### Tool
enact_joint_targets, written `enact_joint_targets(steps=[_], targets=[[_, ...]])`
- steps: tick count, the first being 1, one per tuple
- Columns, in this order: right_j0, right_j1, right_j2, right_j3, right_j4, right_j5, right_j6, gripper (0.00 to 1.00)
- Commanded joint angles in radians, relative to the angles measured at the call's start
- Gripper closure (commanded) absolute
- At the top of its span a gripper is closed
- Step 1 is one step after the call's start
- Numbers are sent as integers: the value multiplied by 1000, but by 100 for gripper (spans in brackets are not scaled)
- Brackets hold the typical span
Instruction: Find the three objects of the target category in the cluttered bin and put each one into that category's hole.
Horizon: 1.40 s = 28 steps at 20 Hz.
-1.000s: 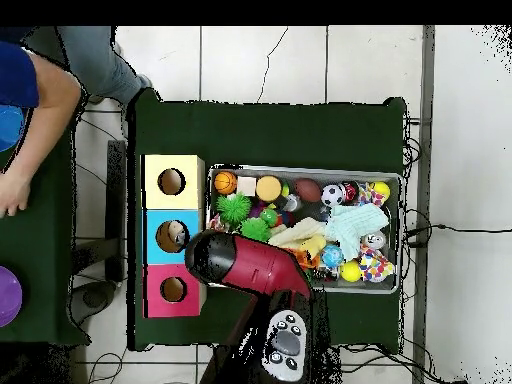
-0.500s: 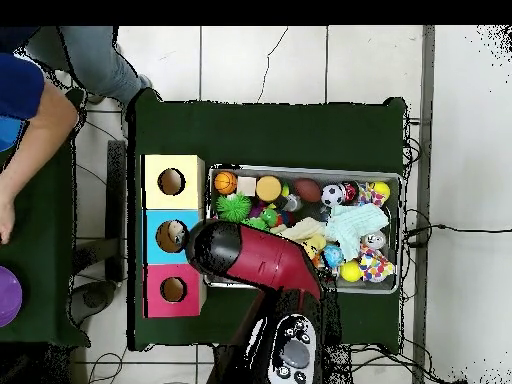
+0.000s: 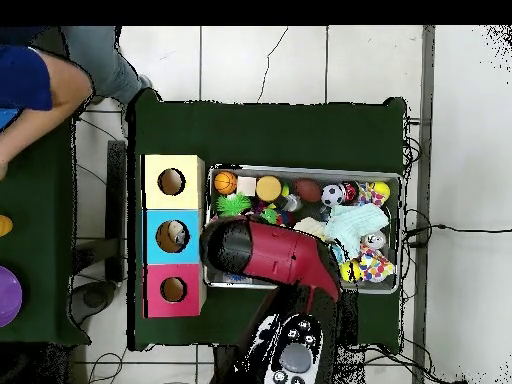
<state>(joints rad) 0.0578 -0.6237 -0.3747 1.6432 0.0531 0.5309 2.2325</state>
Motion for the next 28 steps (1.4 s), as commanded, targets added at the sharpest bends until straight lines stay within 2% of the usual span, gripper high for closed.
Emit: enact_joint_targets(steps=[1,6,11,20,23,28], targets=[[-39,41,-54,-109,-159,-57,-34,0],[-97,41,-29,-94,-235,-143,-31,0],[-125,97,-25,-115,-287,-238,21,0],[-147,185,-10,-126,-280,-381,72,0],[-168,207,18,-99,-263,-430,85,0],[-211,229,73,-66,-241,-444,86,0]])
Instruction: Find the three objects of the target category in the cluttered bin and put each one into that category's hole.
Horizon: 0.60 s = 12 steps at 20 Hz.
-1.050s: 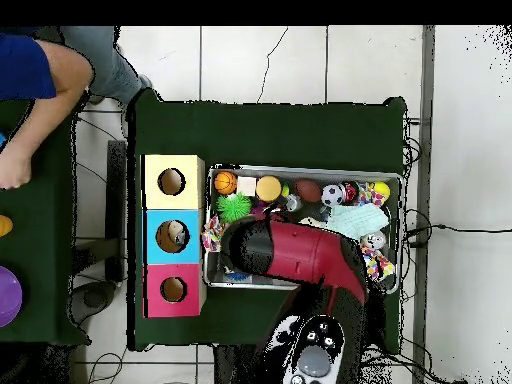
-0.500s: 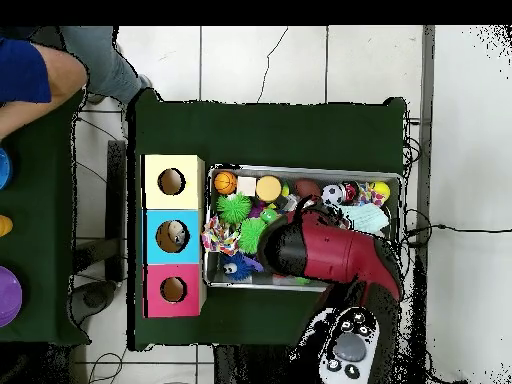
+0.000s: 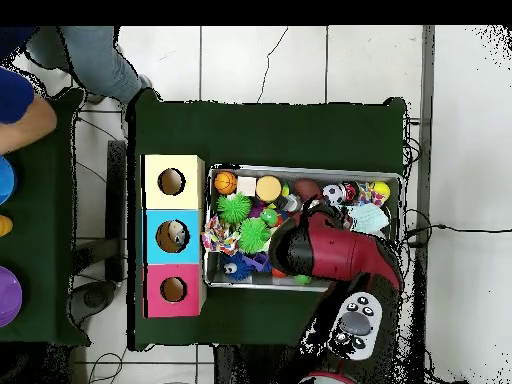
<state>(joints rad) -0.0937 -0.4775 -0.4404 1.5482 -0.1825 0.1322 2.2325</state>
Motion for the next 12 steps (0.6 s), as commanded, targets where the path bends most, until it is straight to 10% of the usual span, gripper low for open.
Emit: enact_joint_targets(steps=[1,12], targets=[[-67,92,147,33,-2,-52,90,0],[-92,173,147,10,9,-54,96,0]])
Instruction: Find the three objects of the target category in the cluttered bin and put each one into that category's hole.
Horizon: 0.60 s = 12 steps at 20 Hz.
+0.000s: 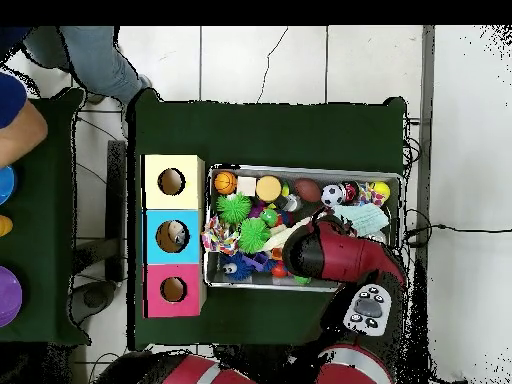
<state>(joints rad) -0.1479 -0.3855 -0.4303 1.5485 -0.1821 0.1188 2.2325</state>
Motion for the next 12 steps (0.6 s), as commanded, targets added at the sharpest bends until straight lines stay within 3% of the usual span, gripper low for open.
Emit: enact_joint_targets(steps=[1,12], targets=[[-55,91,155,7,5,-56,92,0],[-86,160,181,-11,19,-61,103,0]])
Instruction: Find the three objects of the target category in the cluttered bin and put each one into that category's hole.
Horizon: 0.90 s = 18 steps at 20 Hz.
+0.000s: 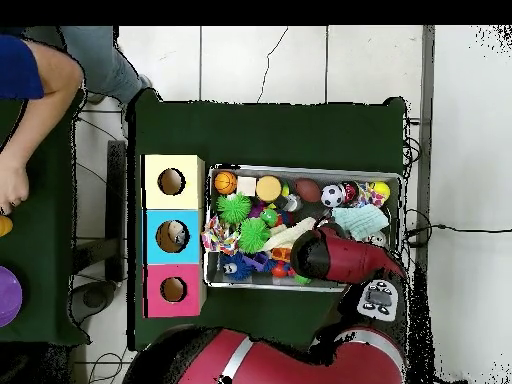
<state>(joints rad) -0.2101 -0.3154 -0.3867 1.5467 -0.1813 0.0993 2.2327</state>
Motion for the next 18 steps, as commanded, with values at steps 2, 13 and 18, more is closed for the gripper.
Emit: enact_joint_targets(steps=[2,13,18], targets=[[-15,102,120,-19,25,-39,107,0],[4,111,85,-48,33,19,95,100],[26,73,76,-26,50,37,114,100]])
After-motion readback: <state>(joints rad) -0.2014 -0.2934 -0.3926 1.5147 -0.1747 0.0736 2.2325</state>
